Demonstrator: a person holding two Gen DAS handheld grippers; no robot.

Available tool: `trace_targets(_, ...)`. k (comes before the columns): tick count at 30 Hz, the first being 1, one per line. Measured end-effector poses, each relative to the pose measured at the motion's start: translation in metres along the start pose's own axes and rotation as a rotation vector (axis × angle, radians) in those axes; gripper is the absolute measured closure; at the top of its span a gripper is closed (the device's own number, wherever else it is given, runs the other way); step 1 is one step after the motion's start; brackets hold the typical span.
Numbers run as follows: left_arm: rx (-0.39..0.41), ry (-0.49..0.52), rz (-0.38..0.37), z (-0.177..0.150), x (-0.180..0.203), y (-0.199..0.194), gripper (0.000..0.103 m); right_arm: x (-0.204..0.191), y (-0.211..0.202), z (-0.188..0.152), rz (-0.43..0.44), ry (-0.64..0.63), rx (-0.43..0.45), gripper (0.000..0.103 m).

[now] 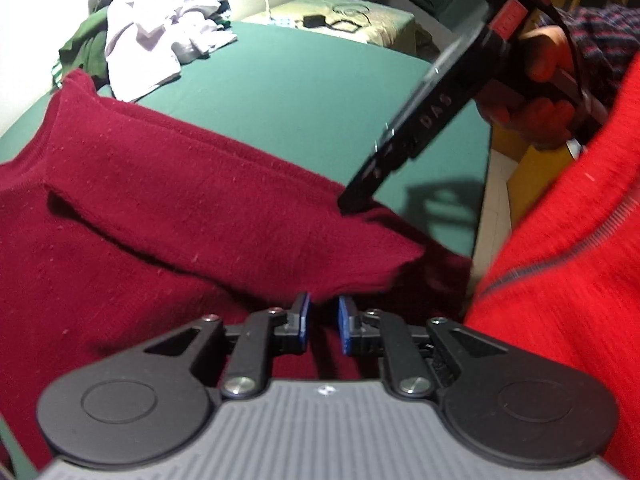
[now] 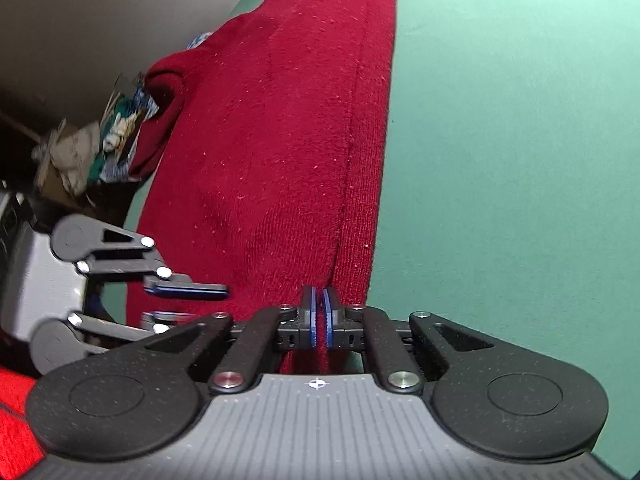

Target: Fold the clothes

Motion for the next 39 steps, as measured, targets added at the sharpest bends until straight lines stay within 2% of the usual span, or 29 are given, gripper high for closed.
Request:
trace_targets(1, -0.006, 0.004, 0.003, -0.001, -0.001, -0.006, 0.088, 0.001, 0.000, 0.001, 0.002, 0.004, 0.000, 0.097)
trace_targets(3, 0.003, -0.006, 0.027, 0.001, -0.011, -0.018, 0.080, 0.005, 0.000, 0.001, 0.012, 0.025, -0.001, 0.091)
trace_targets(4, 0.013, -0.019, 0.042, 0.003, -0.017, -0.023, 0.077, 0.007, 0.002, 0.001, 0.023, 0.038, -0.002, 0.085)
trace_targets(5, 0.032, -0.041, 0.059, 0.007, -0.024, -0.026, 0.071, 0.007, 0.003, 0.000, 0.037, 0.051, -0.003, 0.083)
trace_targets(6, 0.053, -0.066, 0.077, 0.011, -0.032, -0.027, 0.070, 0.008, 0.005, -0.001, 0.051, 0.065, -0.005, 0.083)
trace_targets(8, 0.083, -0.111, 0.087, 0.021, -0.040, -0.021, 0.070, 0.006, 0.009, -0.001, 0.059, 0.062, -0.003, 0.087)
trace_targets(10, 0.099, -0.134, 0.091, 0.030, -0.044, -0.008, 0.070, 0.003, 0.010, 0.001, 0.046, 0.044, -0.001, 0.099)
trace_targets(14, 0.121, -0.138, 0.059, 0.042, -0.038, 0.007, 0.070, -0.002, -0.012, 0.003, 0.044, -0.006, 0.029, 0.099)
trace_targets(18, 0.125, -0.110, 0.021, 0.051, -0.028, 0.016, 0.063, -0.008, -0.018, -0.005, 0.018, -0.051, 0.029, 0.100)
trace_targets(25, 0.080, -0.080, -0.020, 0.051, -0.016, 0.036, 0.063, -0.002, -0.007, -0.013, -0.009, -0.065, -0.001, 0.100)
trace_targets(30, 0.077, -0.073, -0.025, 0.054, -0.009, 0.046, 0.063, 0.000, -0.003, -0.010, -0.038, -0.112, -0.048, 0.099)
trace_targets(32, 0.078, -0.050, -0.013, 0.054, -0.004, 0.048, 0.060, 0.003, -0.013, 0.006, -0.072, -0.168, -0.031, 0.092)
trace_targets(34, 0.082, -0.041, -0.011, 0.053, 0.000, 0.049, 0.054, 0.003, -0.027, 0.044, -0.085, -0.181, 0.069, 0.086)
trace_targets(36, 0.084, -0.040, -0.009, 0.053, 0.004, 0.050, 0.048, -0.001, -0.038, 0.089, -0.078, -0.189, 0.187, 0.085)
trace_targets(37, 0.085, -0.044, -0.009, 0.054, 0.005, 0.051, 0.046, -0.006, -0.039, 0.113, -0.060, -0.197, 0.248, 0.076)
trace_targets(38, 0.085, -0.049, -0.011, 0.054, 0.007, 0.051, 0.042, -0.010, -0.036, 0.137, -0.046, -0.212, 0.311, 0.062)
trace_targets(39, 0.085, -0.055, -0.014, 0.055, 0.009, 0.052, 0.042, -0.011, -0.025, 0.158, -0.050, -0.215, 0.348, 0.057)
Point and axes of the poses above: each gripper's, at about its wrist camera, not at the fingertips, and y roughly the way its jaws point, x to its right, z to its top, the point moved 7 cm from there along y, roughly the way its jaws point, and after that the axes turned 6 degrees about y, right-handed, at the moved point
